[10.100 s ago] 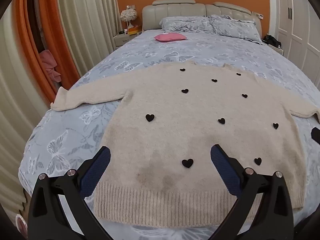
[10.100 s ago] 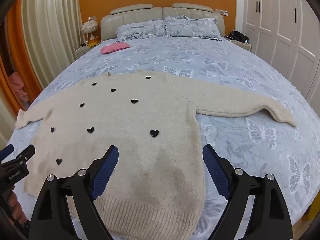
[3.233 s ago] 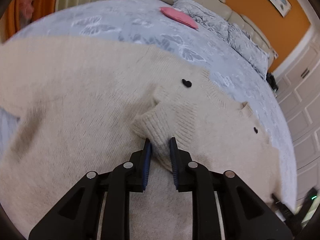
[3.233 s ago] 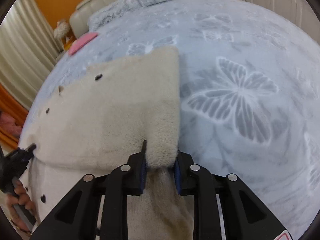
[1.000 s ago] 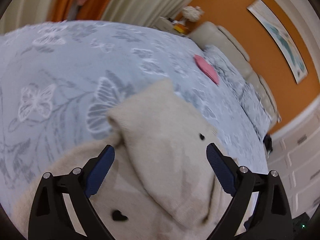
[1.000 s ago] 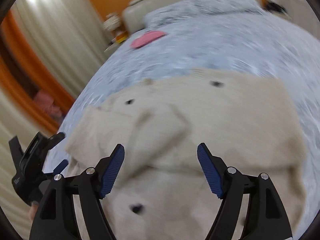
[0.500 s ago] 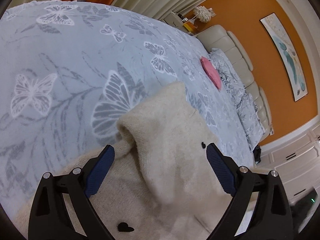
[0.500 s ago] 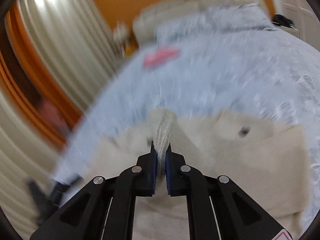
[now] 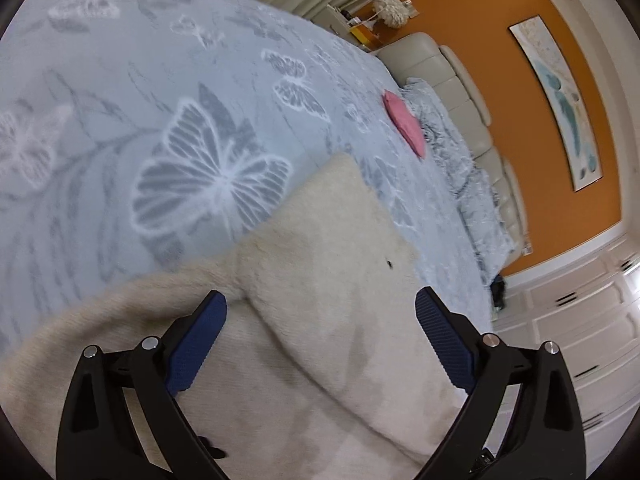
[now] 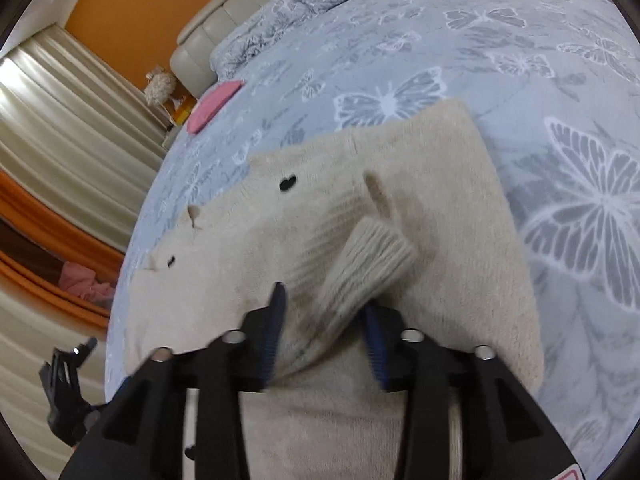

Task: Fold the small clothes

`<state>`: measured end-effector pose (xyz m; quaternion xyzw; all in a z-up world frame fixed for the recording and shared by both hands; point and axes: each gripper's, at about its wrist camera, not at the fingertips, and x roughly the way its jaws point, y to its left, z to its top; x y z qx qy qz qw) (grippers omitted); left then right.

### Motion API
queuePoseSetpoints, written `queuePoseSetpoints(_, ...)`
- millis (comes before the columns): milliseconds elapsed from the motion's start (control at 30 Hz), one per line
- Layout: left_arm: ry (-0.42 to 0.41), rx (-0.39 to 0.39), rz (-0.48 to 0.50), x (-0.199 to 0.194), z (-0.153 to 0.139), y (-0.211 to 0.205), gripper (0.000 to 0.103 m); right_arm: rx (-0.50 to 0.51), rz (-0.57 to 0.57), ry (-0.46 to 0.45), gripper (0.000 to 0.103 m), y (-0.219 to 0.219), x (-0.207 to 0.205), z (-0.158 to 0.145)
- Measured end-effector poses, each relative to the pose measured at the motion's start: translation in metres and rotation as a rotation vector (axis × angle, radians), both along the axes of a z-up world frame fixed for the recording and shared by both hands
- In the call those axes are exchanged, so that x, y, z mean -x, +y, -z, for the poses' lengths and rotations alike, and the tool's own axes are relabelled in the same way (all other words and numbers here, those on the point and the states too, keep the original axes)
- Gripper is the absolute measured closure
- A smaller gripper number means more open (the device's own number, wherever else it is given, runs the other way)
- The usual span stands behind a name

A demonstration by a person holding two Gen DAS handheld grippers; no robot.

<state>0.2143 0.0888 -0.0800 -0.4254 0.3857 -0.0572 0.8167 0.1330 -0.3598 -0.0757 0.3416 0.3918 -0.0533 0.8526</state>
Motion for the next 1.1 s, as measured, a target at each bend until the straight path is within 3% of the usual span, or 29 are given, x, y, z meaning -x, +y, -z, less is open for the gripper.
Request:
queuePoseSetpoints(133,-0.007,-0.007,-0.001,-0.001,0.005,-0.002,0.011,0.025,0.009,0.017,0.059,-0.004,-0.007,-0.002)
queuePoseSetpoints(233,-0.043,-0.020,0.011,-0.001,0.002,-0.005,0.021,0.078,0.013,0.025,0.059,0.007,-0.019,-0.003)
queuePoseSetpoints(300,-0.037,-0.014,0.024,-0.004,0.007,-0.005,0.041,0.113,0.014,0.026,0.059,0.012,-0.022,-0.003)
queuePoseSetpoints(333,-0.026,-0.015,0.023,-0.005,0.010,-0.004,0.047,0.120,0.015,0.026,0.060,0.013,-0.023,-0.003)
queuePoseSetpoints(367,-0.019,-0.011,0.026,-0.006,0.013,-0.004,0.059,0.113,0.015,0.021,0.072,0.013,-0.024,-0.003)
queuePoseSetpoints(400,-0.009,-0.001,0.036,-0.009,0.017,-0.003,0.080,0.105,0.011,0.019,0.095,0.012,-0.024,-0.003)
queuePoseSetpoints(467,-0.001,0.020,0.039,-0.011,0.021,0.002,0.095,0.080,-0.002,-0.006,0.095,0.012,-0.026,-0.010)
queuePoseSetpoints(567,-0.061,0.036,0.009,-0.005,0.007,0.011,0.096,0.055,-0.016,-0.174,0.096,0.012,-0.015,-0.055)
queuePoseSetpoints(633,-0.111,0.002,0.004,-0.001,-0.008,0.012,0.096,0.066,-0.033,-0.318,0.096,0.012,0.003,-0.089)
queuePoseSetpoints(667,-0.118,-0.014,0.008,0.000,-0.010,0.012,0.096,0.094,-0.035,-0.335,0.096,0.012,0.007,-0.091)
queuePoseSetpoints(733,-0.089,-0.039,0.020,-0.003,-0.004,0.008,0.096,0.151,-0.049,-0.220,0.096,0.008,-0.001,-0.066)
queuePoseSetpoints(800,-0.017,-0.022,0.020,-0.005,0.012,0.005,0.096,0.112,-0.047,0.024,0.096,-0.004,-0.019,-0.005)
queuePoseSetpoints(833,-0.004,-0.018,0.021,-0.005,0.014,0.004,0.096,0.069,-0.037,0.049,0.096,-0.008,-0.018,0.007)
queuePoseSetpoints(933,-0.005,-0.066,0.030,-0.005,0.011,0.001,0.096,0.016,-0.011,-0.099,0.096,-0.012,-0.003,-0.016)
queuePoseSetpoints(1000,-0.005,-0.092,0.032,-0.006,0.010,-0.002,0.096,0.037,-0.003,-0.134,0.096,-0.013,0.000,-0.020)
queuePoseSetpoints(1100,0.026,-0.104,0.044,-0.007,0.016,-0.007,0.096,0.072,-0.018,0.042,0.097,-0.018,-0.018,0.021)
